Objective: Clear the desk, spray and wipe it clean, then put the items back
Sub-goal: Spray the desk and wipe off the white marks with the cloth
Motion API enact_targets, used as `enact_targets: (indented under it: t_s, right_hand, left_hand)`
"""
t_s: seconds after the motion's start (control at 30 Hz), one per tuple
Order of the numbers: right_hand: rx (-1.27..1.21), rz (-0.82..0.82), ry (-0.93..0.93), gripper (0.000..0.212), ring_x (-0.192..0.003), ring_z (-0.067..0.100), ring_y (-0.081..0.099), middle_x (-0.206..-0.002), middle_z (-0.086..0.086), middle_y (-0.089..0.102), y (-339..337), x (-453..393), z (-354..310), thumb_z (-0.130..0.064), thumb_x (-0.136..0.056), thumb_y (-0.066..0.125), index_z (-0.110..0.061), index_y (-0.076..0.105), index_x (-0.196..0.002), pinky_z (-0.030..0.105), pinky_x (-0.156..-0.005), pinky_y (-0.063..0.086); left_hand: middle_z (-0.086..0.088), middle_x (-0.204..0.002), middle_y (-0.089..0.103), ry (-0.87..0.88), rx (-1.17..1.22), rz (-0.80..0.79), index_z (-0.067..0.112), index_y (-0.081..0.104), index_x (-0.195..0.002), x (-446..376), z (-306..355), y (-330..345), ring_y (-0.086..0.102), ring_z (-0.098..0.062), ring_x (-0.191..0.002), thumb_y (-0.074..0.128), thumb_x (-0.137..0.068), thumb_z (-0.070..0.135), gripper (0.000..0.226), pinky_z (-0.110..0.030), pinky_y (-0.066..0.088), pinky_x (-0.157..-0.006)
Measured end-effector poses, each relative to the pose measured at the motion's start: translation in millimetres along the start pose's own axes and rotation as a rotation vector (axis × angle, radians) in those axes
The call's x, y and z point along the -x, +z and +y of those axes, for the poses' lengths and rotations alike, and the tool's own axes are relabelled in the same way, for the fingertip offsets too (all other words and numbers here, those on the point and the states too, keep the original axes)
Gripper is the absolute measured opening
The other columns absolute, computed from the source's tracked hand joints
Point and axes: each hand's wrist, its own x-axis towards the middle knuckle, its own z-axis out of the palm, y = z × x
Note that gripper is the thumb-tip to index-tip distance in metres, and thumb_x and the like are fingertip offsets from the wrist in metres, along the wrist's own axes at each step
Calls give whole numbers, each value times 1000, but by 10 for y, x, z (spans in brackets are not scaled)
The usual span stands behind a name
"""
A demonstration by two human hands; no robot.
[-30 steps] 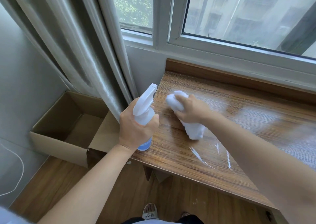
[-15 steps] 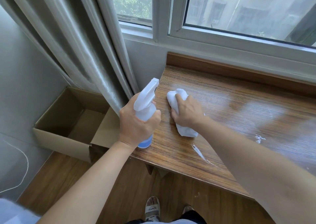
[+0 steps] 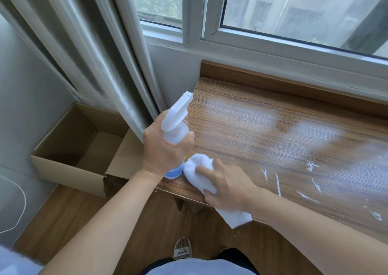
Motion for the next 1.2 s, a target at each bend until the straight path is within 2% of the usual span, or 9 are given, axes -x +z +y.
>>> enact_targets:
  t_s: [0.1, 0.3, 0.53, 0.63, 0.77, 0.87, 0.97, 1.1, 1.2]
  right_hand:
    - [-25, -53, 28, 48, -72, 27, 53, -96, -4, 40, -96, 88, 83, -51, -86, 52, -42, 43, -133, 32, -56, 39]
    - [-135, 169, 370, 45, -95, 34, 58, -118, 7, 48, -271, -515, 297, -48, -90, 56, -38, 45, -133, 40, -73, 50]
    - [-30, 268, 422, 33, -64, 29, 39, -101, 17, 49, 109, -506, -285, -36, -89, 54, -19, 48, -117, 33, -55, 30]
    - [-45, 233, 364, 38, -65, 29, 40, -101, 13, 47, 177, -303, -358, -41, -90, 54, -23, 46, -123, 33, -55, 32]
    - [-15, 164, 434, 39, -68, 27, 45, -101, 8, 43, 99, -110, -112, -42, -93, 52, -28, 42, -128, 33, -56, 36]
    - [-15, 143, 577, 39, -73, 30, 47, -107, 10, 48, 11, -3, 192, -41, -94, 53, -28, 41, -129, 35, -60, 40]
    - [-158, 160, 677, 43, -86, 32, 56, -110, 8, 56, -104, 118, 493, -46, -90, 54, -33, 44, -130, 38, -70, 48]
    - [-340, 336, 732, 53, -103, 33, 60, -117, 10, 61, -279, 325, 727, -46, -89, 59, -37, 47, -140, 35, -75, 43]
    - [-361, 444, 733, 50, -101, 30, 60, -115, 8, 64, -364, 524, 861, -43, -87, 60, -39, 51, -136, 34, -73, 41]
  left_hand:
    - [-1, -92, 75, -1, 13, -1, 9, 72, -108, 5, -1, -16, 73, -18, -86, 75, -78, 33, 38, -35, 62, -84]
    - [-5, -93, 75, 22, -9, -24, 3, 72, -107, 15, -33, -49, 73, -23, -88, 75, -80, 32, 40, -42, 61, -85]
    - [-4, -91, 75, 8, -1, -7, 2, 73, -104, 14, -21, -36, 73, -23, -87, 75, -79, 32, 39, -42, 60, -86]
    - [-1, -92, 75, 18, 19, 6, 2, 72, -105, 33, -47, -42, 73, -19, -89, 75, -80, 29, 37, -39, 60, -87]
    - [11, -89, 70, 87, 3, 22, 2, 71, -103, 78, -49, -14, 67, 3, -87, 75, -80, 29, 36, -18, 55, -84]
    - [0, -89, 72, 64, 31, 12, 3, 72, -103, 75, -63, -26, 72, -15, -86, 74, -79, 31, 37, -25, 58, -84]
    - [3, -94, 72, 35, 63, -8, 11, 70, -107, 41, -34, -52, 72, -15, -88, 77, -79, 29, 34, -23, 58, -85]
    - [-2, -108, 74, -62, 82, -111, 19, 69, -118, -30, 91, -73, 70, -17, -99, 80, -76, 18, 43, -29, 58, -89]
    - [0, -107, 75, -155, 93, -389, 31, 70, -117, -55, 253, -107, 72, -23, -101, 80, -76, 19, 43, -47, 60, -90]
